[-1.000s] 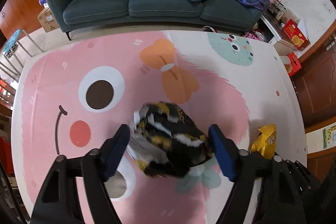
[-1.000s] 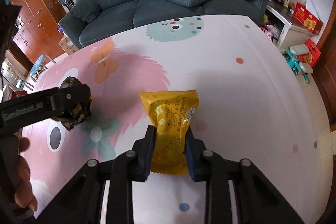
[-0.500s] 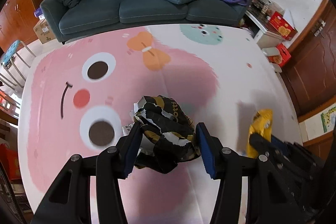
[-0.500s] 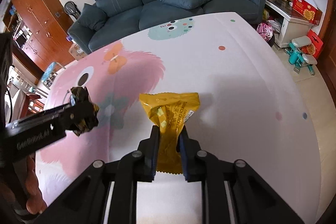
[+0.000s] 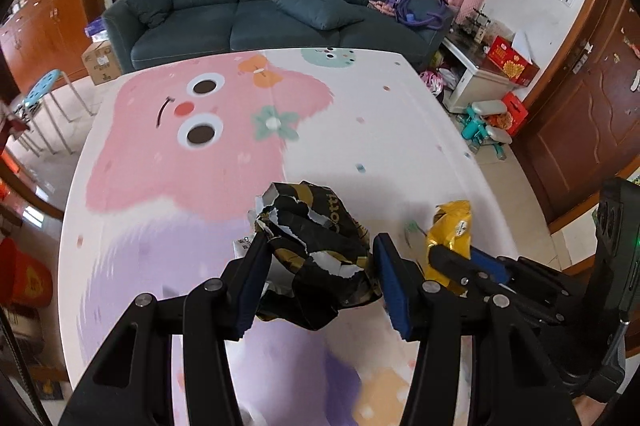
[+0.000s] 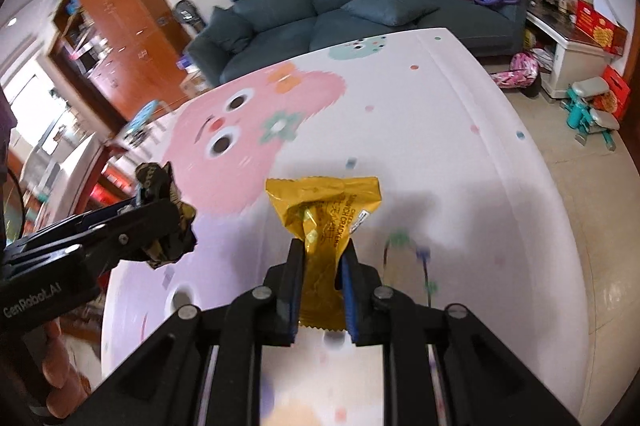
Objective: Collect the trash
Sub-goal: 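Carry yellow bag and black-gold wrapper to the bin and open both grippers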
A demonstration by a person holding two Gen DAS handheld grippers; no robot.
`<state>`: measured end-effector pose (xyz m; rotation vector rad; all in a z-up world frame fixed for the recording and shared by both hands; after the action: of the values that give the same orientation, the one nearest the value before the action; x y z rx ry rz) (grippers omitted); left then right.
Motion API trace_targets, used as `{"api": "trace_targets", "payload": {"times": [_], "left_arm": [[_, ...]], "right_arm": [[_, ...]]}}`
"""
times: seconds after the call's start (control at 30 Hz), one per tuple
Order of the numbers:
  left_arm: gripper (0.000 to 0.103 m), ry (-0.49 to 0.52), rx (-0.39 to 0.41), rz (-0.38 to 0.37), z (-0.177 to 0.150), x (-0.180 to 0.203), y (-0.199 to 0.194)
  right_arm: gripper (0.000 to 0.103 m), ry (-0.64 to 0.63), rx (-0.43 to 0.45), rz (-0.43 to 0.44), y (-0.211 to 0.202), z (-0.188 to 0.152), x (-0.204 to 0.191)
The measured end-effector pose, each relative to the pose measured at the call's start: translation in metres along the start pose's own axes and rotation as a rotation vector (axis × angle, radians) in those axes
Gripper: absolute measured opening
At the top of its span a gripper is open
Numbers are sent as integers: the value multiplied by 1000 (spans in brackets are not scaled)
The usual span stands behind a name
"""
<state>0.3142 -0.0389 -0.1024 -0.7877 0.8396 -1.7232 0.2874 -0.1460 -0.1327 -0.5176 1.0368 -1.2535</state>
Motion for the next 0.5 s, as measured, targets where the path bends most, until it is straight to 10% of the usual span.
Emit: {"api": "trace_targets", "payload": {"times": [0.5], "left_arm": [[51, -75, -47, 27, -162, 68, -96]], "right_arm": [[17, -123, -47, 101, -113, -134, -4]]}}
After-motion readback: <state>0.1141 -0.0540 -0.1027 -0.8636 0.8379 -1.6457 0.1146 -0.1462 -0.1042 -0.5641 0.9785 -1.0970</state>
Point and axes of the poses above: each gripper's, at about its wrist camera, not at the fingertips, and y roughly the way its jaws point, x to its right, z to its top, the point moved 10 cm from there along y, roughly the way its jaws point, and after that the axes turned 5 degrees about y, right-handed, at the moved point
